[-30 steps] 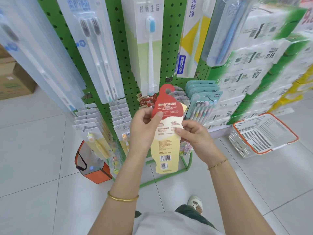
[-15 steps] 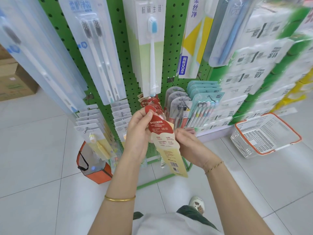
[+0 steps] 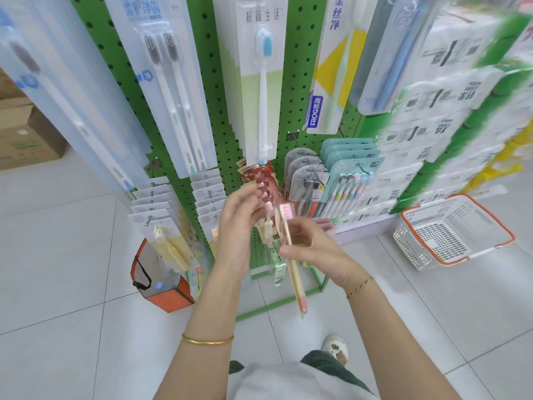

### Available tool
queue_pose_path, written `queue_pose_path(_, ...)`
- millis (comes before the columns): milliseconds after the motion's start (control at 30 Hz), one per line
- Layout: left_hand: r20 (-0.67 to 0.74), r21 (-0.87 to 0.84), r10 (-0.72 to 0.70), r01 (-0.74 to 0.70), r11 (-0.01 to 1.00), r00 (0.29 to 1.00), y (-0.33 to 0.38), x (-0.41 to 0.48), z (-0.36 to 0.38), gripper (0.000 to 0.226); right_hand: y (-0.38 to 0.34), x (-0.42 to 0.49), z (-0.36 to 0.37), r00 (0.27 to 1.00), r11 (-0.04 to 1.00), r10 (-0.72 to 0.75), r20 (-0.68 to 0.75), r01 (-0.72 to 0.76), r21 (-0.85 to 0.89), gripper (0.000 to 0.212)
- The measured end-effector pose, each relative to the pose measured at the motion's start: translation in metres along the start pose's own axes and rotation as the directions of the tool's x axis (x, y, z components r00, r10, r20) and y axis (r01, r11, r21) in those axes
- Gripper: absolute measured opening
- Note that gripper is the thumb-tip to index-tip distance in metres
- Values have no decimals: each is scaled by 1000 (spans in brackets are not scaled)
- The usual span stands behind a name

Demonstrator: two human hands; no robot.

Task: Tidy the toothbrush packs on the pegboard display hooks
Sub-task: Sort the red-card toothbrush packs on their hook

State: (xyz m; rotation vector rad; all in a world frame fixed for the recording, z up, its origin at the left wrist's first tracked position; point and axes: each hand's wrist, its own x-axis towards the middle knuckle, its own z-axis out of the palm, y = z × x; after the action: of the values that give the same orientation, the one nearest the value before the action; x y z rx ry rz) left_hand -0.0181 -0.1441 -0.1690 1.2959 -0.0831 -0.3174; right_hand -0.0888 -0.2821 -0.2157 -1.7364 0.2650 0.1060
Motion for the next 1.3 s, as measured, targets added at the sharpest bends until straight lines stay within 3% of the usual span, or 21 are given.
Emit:
queue_pose_path(200, -106, 124, 20, -7, 992, 994, 2, 1, -6, 15, 10, 15, 17, 906, 922, -39, -422, -131, -365, 83)
queue_pose_path(300, -114, 149, 27, -10, 989, 993, 0, 3, -6, 14, 20, 25, 28, 850, 833, -117, -514, -198, -517, 84)
queue_pose_path(500, -125, 184, 49, -25, 983, 991, -2, 6, -9, 18, 28, 42, 47, 750, 792, -227, -621, -229, -566, 88)
queue_pose_path(834, -107, 344, 126, -82, 936, 986, -8, 15, -6, 22, 40, 63, 61, 728, 713, -265, -632, -293, -637, 81)
queue_pose_path(1001, -57, 494, 196, -143, 858, 979, -15, 21, 1, 28, 39, 59, 44, 783, 707, -237, -576, -267, -655, 78)
queue_pose_path(1201, -62, 630, 253, -159, 760, 965, -22, 31, 12, 32, 4, 53, 11, 656, 695, -546, -520, 8, -719, 28)
queue_pose_path(1301, -69, 675, 261, -148, 723, 963, -23, 34, 18, 35, -31, 68, -8, 674, 708, -573, -466, 121, -695, 23)
